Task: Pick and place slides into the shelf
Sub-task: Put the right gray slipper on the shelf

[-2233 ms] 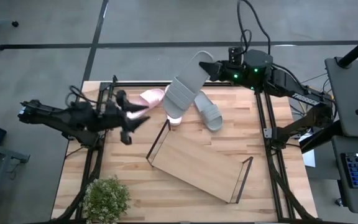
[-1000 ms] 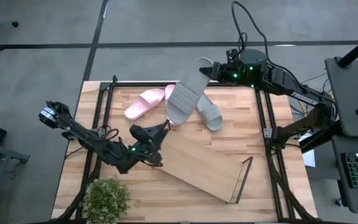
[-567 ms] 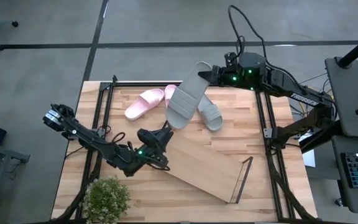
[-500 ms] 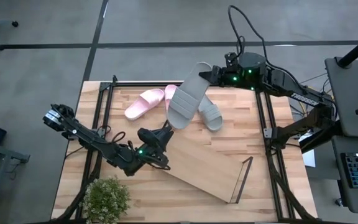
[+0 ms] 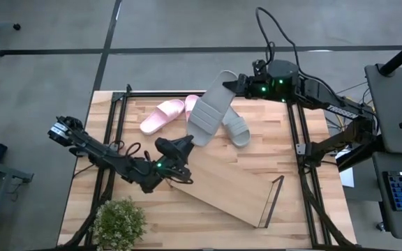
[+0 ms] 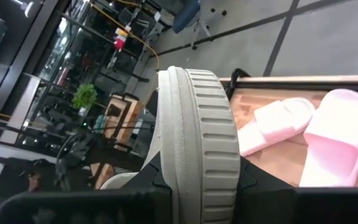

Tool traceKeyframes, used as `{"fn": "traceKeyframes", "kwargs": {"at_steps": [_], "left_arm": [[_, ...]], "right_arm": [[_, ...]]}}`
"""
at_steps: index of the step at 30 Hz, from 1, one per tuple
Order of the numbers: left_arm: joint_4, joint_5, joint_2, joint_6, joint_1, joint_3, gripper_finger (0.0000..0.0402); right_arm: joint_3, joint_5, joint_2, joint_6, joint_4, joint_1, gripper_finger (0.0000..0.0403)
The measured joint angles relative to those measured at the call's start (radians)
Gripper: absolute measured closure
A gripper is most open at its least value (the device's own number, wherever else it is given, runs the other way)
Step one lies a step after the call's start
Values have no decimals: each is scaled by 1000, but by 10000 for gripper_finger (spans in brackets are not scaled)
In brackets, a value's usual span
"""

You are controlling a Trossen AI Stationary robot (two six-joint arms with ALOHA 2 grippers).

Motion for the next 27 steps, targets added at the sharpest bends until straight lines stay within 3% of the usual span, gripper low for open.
{"fn": "traceKeyframes", "kwargs": {"at_steps": [19,23,27], "left_arm": [[2,2,0,-24,41,-7,248],[3,2,0,-26,41,-7,285],[2,2,0,-25,41,-7,360]], "right_arm": [[0,-3,44,38,53,40,352],[0,-6,55,37,60,40,352],[0,-7,55,21,58,40,352]]}}
